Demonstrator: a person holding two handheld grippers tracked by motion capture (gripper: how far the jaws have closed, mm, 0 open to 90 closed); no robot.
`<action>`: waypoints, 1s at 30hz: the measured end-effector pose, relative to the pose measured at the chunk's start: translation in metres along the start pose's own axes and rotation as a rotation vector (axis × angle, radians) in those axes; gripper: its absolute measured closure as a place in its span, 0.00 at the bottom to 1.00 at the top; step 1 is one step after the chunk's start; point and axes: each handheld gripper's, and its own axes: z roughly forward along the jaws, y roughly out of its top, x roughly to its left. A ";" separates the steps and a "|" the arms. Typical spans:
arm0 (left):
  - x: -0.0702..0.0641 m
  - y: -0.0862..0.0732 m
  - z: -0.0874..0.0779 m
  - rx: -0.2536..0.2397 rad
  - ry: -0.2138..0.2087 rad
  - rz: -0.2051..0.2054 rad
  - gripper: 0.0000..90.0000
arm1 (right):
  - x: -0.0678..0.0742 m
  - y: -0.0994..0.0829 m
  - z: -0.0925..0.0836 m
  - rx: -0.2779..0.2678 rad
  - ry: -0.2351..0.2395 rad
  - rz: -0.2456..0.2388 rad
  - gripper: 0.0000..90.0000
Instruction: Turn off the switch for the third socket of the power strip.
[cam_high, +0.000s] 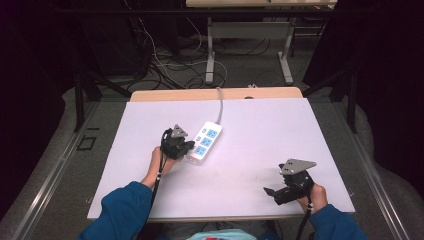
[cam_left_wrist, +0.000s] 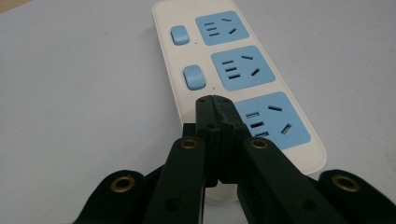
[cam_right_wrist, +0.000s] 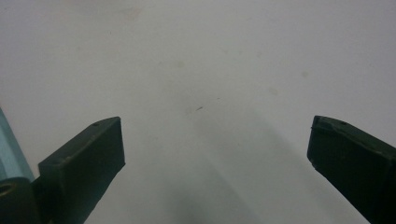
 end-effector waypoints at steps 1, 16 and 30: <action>0.000 0.000 0.000 0.000 0.000 0.001 1.00 | 0.000 0.000 0.000 0.000 -0.002 0.005 0.04; -0.002 0.001 0.000 0.001 0.013 0.015 1.00 | -0.001 -0.001 0.001 -0.007 -0.001 0.004 0.04; -0.002 0.000 0.001 0.007 0.008 0.012 1.00 | 0.000 0.000 0.001 -0.002 -0.006 0.003 0.04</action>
